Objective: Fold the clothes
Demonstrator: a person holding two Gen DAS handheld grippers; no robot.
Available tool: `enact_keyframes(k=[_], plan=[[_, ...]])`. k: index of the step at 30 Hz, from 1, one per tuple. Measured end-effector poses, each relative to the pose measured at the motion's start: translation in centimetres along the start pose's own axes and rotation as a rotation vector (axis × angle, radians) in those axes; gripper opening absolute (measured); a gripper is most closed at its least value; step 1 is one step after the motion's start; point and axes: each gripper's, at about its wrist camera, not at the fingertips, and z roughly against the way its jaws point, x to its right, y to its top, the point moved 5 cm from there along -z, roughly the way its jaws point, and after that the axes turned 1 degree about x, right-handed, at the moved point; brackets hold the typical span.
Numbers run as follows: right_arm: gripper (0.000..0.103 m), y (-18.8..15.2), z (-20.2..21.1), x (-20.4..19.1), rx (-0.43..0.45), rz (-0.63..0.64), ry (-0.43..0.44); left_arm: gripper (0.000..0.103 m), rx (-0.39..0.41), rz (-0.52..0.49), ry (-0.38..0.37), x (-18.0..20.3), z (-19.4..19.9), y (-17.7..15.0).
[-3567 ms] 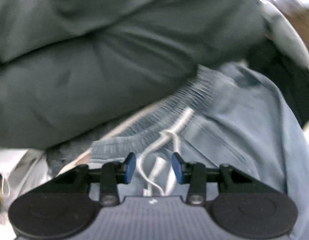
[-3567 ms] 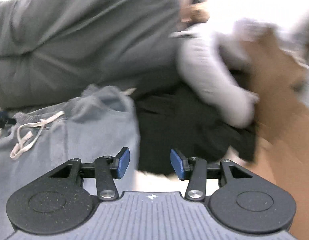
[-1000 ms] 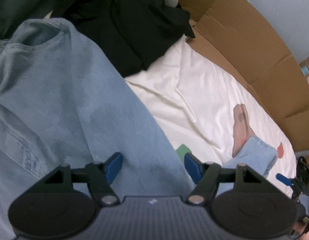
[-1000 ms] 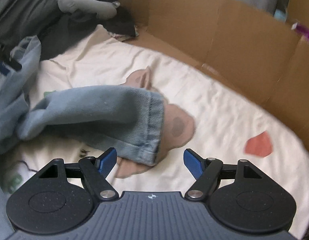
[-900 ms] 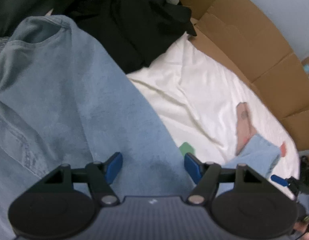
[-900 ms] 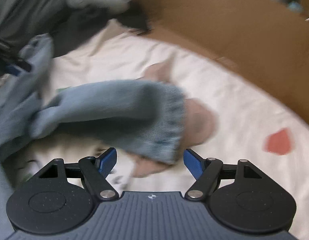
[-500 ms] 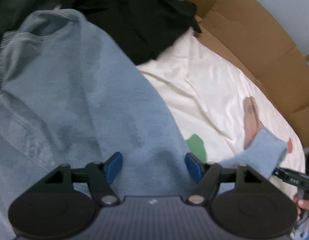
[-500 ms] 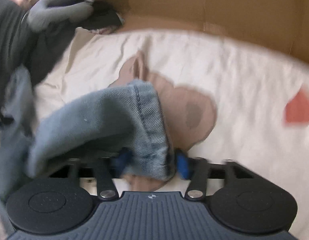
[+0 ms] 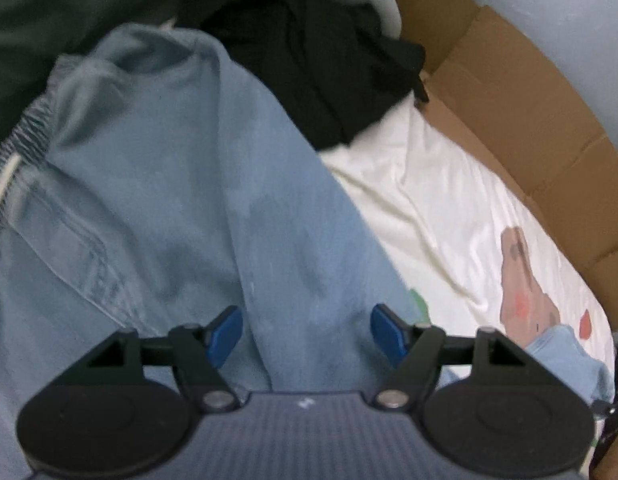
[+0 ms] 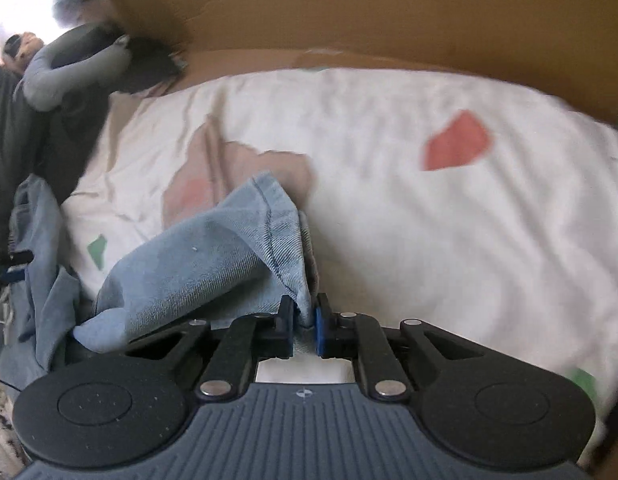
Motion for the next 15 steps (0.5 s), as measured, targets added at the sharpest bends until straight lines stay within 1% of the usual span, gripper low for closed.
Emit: enact_keyframes(k=[2, 4, 6, 7, 9, 11, 12, 14, 15], plan=[[0.008, -0.2, 1.7, 1.0, 0.02, -0.022, -0.03, 0.074, -0.019, -0.013, -0.016, 0.1, -0.7, -0.3], [0.007, 0.0, 3.4, 2.3, 0.05, -0.06, -0.057, 0.074, -0.059, -0.018, -0.022, 0.0, -1.9, -0.7], [0.007, 0.1, 5.0, 4.1, 0.073, -0.121, -0.09, 0.074, -0.09, 0.017, -0.04, -0.5, -2.7, -1.1], [0.007, 0.0, 5.6, 4.9, 0.074, -0.132, -0.117, 0.073, -0.094, 0.039, -0.053, -0.7, -2.9, -1.1], [0.007, -0.4, 6.5, 6.2, 0.071, -0.146, -0.164, 0.063, -0.083, 0.05, -0.078, -0.6, -2.9, -1.1], [0.007, -0.9, 6.9, 7.4, 0.059, -0.19, -0.184, 0.038, -0.083, 0.046, -0.11, -0.2, -2.9, -0.9], [0.007, -1.2, 7.0, 7.8, 0.053, -0.207, -0.187, 0.033, -0.083, 0.046, -0.127, 0.1, -2.9, -0.9], [0.007, -1.7, 7.4, 8.2, 0.037, -0.226, -0.192, 0.017, -0.065, 0.043, -0.154, 0.7, -2.6, -0.5], [0.007, -2.1, 7.7, 8.4, 0.02, -0.238, -0.189, 0.014, -0.052, 0.04, -0.166, 1.0, -2.3, -0.2]])
